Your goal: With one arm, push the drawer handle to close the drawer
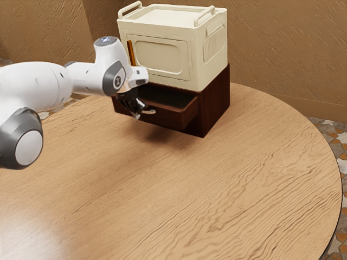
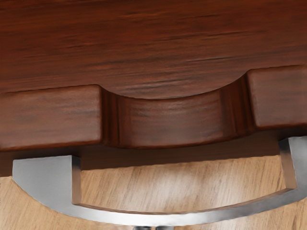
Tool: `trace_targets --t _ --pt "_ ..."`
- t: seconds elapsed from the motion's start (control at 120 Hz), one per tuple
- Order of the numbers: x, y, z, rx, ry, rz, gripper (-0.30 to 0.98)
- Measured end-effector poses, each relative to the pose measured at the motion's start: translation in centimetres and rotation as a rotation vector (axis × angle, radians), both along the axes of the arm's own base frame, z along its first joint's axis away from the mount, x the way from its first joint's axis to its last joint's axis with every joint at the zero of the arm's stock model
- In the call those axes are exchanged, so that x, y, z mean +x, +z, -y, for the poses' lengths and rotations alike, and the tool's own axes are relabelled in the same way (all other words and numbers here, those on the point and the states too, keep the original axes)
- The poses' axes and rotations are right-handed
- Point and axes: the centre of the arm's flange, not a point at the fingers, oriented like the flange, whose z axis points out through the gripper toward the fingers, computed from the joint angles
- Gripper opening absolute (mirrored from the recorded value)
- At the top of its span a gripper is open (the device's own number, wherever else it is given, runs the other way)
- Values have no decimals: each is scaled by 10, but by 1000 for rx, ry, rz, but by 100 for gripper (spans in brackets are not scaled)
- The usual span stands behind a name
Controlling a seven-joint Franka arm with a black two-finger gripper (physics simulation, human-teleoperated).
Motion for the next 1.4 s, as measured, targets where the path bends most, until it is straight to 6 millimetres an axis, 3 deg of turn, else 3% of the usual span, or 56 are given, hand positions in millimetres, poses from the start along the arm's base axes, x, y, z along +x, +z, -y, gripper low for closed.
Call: trace_targets --t 0.283,0.567,0.758,1.4 --pt "27 -7 6 10 -46 25 -10" --pt "45 1 6 9 -70 69 -10" --pt "58 -12 9 -24 -72 86 -10" --pt "82 -8 14 -22 -103 166 -9"
